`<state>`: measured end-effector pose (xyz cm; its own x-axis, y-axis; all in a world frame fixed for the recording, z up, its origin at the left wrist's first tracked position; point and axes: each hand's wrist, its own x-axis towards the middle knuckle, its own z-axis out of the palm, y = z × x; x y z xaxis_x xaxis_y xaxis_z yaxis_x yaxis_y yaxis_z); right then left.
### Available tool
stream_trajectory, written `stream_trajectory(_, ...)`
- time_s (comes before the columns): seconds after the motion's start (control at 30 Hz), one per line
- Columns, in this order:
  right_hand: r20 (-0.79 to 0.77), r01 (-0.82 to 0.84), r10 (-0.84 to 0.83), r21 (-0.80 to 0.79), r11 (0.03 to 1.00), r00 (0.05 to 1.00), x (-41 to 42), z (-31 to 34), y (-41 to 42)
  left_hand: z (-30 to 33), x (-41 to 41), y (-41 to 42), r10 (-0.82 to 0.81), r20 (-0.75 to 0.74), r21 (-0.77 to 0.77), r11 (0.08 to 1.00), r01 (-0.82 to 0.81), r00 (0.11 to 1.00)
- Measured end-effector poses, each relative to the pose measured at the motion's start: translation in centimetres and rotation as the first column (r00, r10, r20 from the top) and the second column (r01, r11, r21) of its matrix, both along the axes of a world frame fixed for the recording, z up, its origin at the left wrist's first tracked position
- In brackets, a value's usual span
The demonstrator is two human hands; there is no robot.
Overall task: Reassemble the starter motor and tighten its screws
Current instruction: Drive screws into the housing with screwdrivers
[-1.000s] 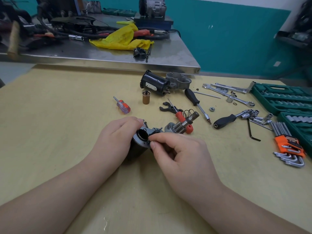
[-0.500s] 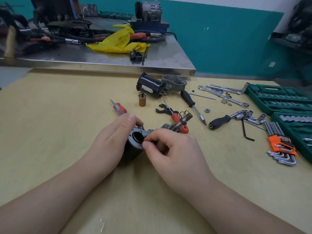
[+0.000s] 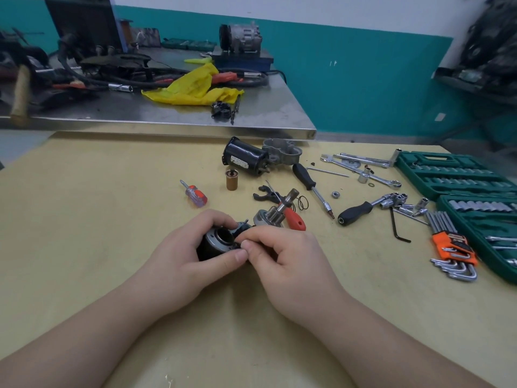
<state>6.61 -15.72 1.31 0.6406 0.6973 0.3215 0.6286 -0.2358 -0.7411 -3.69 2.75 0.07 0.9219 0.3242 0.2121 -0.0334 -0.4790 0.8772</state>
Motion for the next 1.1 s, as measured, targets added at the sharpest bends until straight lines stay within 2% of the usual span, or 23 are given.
stream_trajectory(0.27, -0.07, -0.002, 0.004, 0.022, 1.0, 0.998, 0.1, -0.2, -0.1, 0.4, 1.1, -0.8, 0.129, 0.037, -0.041, 0.991, -0.127, 0.991)
stream_trajectory(0.47, -0.128, 0.067, -0.052, 0.12, 0.991, 0.99, 0.1, -0.1, -0.2, 0.5, 1.6, -0.9, 0.16, 0.013, -0.139, 0.978, -0.156, 0.987)
stream_trajectory(0.57, -0.137, 0.166, -0.135, 0.245, 0.955, 0.981, 0.5, 0.7, -0.6, 0.5, 1.5, -0.7, 0.168, 0.0, -0.192, 0.968, -0.165, 0.986)
stream_trajectory(0.63, -0.247, 0.331, -0.264, 0.29, 0.898, 0.932, 2.7, 1.3, -1.0, 0.6, 1.2, -0.7, 0.163, -0.014, -0.202, 0.966, -0.163, 0.986)
stream_trajectory(0.7, -0.287, 0.477, -0.415, 0.198, 0.856, 0.864, 6.1, 1.9, -1.6, 0.6, 1.0, -0.8, 0.157, -0.021, -0.197, 0.968, -0.158, 0.987)
stream_trajectory(0.73, -0.222, 0.517, -0.489, 0.089, 0.851, 0.843, 7.9, 2.1, -2.0, 0.6, 1.0, -0.9, 0.154, -0.023, -0.199, 0.967, -0.156, 0.988)
stream_trajectory(0.8, 0.064, 0.569, -0.57, -0.208, 0.795, 0.819, 10.8, 1.9, -3.0, 0.7, 0.9, -1.0, 0.145, -0.022, -0.201, 0.969, -0.146, 0.989)
stream_trajectory(0.83, 0.212, 0.586, -0.547, -0.34, 0.735, 0.81, 11.8, 1.6, -3.4, 0.8, 0.9, -1.0, 0.142, -0.019, -0.198, 0.97, -0.143, 0.99)
stream_trajectory(0.9, 0.351, 0.595, -0.481, -0.48, 0.644, 0.803, 12.9, 0.8, -4.1, 0.9, 0.9, -1.1, 0.146, -0.01, -0.192, 0.971, -0.145, 0.989)
stream_trajectory(0.97, 0.34, 0.599, -0.495, -0.498, 0.626, 0.8, 13.4, 0.0, -4.4, 0.9, 0.9, -1.1, 0.156, -0.005, -0.189, 0.97, -0.155, 0.988)
stream_trajectory(1.1, 0.196, 0.576, -0.545, -0.378, 0.725, 0.815, 13.7, -0.5, -4.7, 0.7, 1.1, -0.9, 0.151, -0.008, -0.203, 0.968, -0.15, 0.988)
